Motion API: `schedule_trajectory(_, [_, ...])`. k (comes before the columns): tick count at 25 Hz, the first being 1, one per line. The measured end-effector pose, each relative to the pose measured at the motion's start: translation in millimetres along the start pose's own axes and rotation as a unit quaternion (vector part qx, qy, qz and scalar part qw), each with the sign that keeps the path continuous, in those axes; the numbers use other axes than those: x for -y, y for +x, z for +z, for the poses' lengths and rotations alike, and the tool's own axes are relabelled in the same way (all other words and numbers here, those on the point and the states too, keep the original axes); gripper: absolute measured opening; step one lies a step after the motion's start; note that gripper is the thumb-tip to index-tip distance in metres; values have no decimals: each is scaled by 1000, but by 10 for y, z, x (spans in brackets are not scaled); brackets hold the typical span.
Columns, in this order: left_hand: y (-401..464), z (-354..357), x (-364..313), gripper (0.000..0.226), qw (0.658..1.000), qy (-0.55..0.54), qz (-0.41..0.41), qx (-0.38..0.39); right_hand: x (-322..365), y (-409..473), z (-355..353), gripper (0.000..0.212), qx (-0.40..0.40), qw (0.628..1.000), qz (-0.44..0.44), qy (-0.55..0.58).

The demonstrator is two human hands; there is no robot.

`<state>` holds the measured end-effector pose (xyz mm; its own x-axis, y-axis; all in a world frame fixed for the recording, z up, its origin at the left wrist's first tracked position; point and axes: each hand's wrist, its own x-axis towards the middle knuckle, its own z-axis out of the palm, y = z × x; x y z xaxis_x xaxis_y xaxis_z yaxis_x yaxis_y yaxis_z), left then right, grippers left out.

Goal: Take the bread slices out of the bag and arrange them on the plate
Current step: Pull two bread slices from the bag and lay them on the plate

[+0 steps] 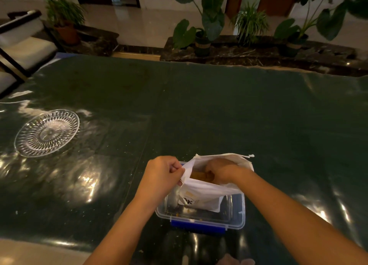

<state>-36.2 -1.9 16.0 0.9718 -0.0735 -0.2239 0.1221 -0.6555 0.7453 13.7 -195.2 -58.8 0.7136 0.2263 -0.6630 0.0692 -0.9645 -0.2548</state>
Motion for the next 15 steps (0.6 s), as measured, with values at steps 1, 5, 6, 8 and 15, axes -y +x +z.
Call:
schedule_trajectory(1, [3,1,-3,24,1000,3,0,4,0,-13,-22,27,1,1000,-7,-10])
schedule_trajectory(5, [33,-12,5,21,1000,12,10,-7,84,-146,-182,16,-46,996,-57,-51])
schedule_trajectory(6, [50,-24,7,21,1000,17,14,-13,105,-206,-243,15,-67,994,-73,-49])
schedule_trajectory(8, [91,-48,11,21,999,25,25,-23,123,-336,-380,15,-110,987,-104,-56])
schedule_trajectory(15, [210,-48,24,17,998,-13,54,2,-38,-794,-718,17,-143,982,-119,19])
